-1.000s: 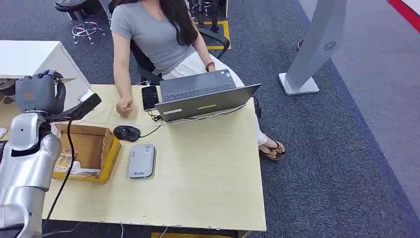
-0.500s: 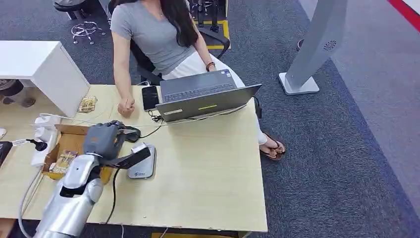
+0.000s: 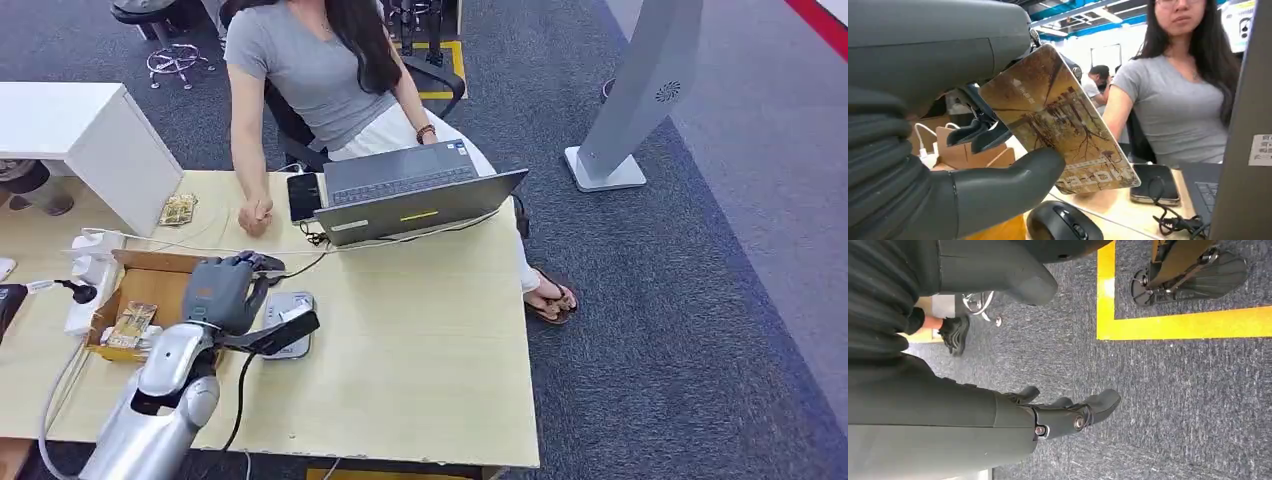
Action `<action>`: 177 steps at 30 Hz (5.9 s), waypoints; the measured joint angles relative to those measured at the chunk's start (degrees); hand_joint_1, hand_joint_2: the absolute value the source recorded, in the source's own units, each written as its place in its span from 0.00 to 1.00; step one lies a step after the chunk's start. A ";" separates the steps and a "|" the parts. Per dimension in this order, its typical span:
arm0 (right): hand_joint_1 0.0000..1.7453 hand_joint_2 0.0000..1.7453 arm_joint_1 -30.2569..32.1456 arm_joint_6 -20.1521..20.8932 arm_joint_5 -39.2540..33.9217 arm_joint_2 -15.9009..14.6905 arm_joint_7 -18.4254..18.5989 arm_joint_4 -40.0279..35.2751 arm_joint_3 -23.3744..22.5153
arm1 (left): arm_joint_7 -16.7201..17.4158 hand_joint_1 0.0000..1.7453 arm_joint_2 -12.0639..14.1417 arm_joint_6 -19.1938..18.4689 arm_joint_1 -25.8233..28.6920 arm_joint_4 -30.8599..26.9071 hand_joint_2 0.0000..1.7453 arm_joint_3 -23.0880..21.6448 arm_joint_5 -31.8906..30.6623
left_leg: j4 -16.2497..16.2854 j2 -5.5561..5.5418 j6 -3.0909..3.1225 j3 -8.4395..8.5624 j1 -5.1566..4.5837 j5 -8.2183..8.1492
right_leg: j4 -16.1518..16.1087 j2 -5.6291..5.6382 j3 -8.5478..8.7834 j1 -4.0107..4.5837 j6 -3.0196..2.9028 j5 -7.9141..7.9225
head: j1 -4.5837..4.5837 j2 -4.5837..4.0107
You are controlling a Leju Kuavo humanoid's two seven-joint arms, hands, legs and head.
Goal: Pass the card to the sensor for recognition and then transmit it.
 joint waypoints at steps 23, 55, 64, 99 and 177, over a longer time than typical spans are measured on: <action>0.00 1.00 -0.04 1.03 2.25 0.00 0.00 0.00 -1.25 | 1.92 1.00 1.90 -13.12 0.12 3.68 1.00 -0.68 2.34 | -0.01 0.02 0.00 0.00 0.00 0.00 | 0.00 0.02 -0.02 0.00 0.00 0.00 | 0.00 0.00; 0.00 1.00 -0.12 1.90 5.29 0.04 -0.07 0.00 -2.95 | 0.33 1.00 5.70 -13.33 -1.06 8.72 1.00 -0.85 9.62 | -0.06 0.00 -0.06 0.17 0.01 0.06 | 0.00 0.00 0.15 0.02 -0.08 -0.01 | -0.02 0.00; 0.00 1.00 -0.09 1.68 5.57 0.07 -0.07 0.00 -3.13 | 0.83 1.00 5.11 -6.17 -1.34 7.47 1.00 -0.85 6.95 | -0.03 -0.02 -0.05 0.15 0.01 0.08 | 0.00 -0.02 0.11 0.02 -0.08 0.00 | -0.02 0.00; 0.00 1.00 -0.54 2.03 10.03 1.09 -0.50 0.02 -4.22 | -0.76 0.00 5.09 10.25 -25.86 13.71 1.00 7.89 -9.42 | -0.03 -0.15 -0.09 0.08 0.05 0.15 | 0.04 -0.11 0.11 0.05 -0.09 0.04 | -0.04 0.00; 0.00 1.00 0.32 -0.09 10.03 1.53 -0.74 -0.50 -18.71 | -0.02 0.00 10.99 -2.73 34.46 -22.03 1.00 21.77 7.65 | -0.07 0.11 -0.08 0.26 0.04 -0.38 | 0.03 0.09 0.25 0.03 -0.03 -0.44 | -0.04 0.00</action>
